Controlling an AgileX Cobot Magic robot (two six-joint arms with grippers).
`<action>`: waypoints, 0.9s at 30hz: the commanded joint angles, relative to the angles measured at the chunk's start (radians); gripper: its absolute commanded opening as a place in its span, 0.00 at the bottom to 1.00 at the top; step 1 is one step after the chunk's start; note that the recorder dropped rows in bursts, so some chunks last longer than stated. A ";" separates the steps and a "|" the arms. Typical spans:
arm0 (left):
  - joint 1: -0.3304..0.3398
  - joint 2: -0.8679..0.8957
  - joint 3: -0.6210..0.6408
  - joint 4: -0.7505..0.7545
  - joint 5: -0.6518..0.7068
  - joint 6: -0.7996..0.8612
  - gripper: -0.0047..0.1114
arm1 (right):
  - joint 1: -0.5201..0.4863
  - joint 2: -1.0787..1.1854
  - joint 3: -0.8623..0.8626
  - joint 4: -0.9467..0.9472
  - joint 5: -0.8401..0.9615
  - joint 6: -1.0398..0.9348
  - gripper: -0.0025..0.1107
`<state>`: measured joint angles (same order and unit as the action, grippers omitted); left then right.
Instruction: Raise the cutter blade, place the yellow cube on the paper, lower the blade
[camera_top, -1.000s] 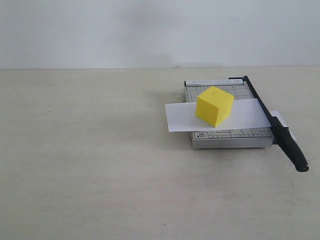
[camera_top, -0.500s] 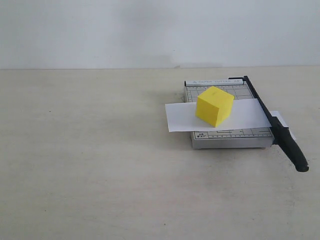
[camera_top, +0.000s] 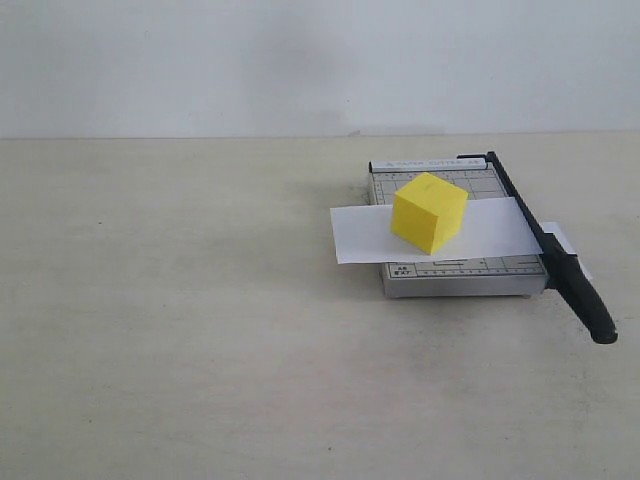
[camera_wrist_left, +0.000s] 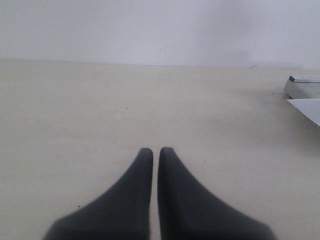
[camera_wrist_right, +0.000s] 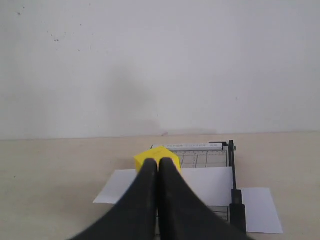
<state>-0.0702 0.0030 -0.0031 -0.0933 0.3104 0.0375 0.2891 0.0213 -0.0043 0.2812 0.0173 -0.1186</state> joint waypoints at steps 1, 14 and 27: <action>0.002 -0.003 0.003 0.003 -0.008 0.003 0.08 | 0.000 -0.021 0.004 -0.006 0.046 0.051 0.02; 0.002 -0.003 0.003 0.003 -0.008 0.003 0.08 | 0.000 -0.021 0.004 -0.083 0.084 0.088 0.02; 0.002 -0.003 0.003 0.003 -0.008 0.003 0.08 | 0.000 -0.021 0.004 -0.078 0.084 0.087 0.02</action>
<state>-0.0702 0.0030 -0.0031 -0.0933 0.3104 0.0375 0.2891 0.0072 0.0000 0.2061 0.0986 -0.0241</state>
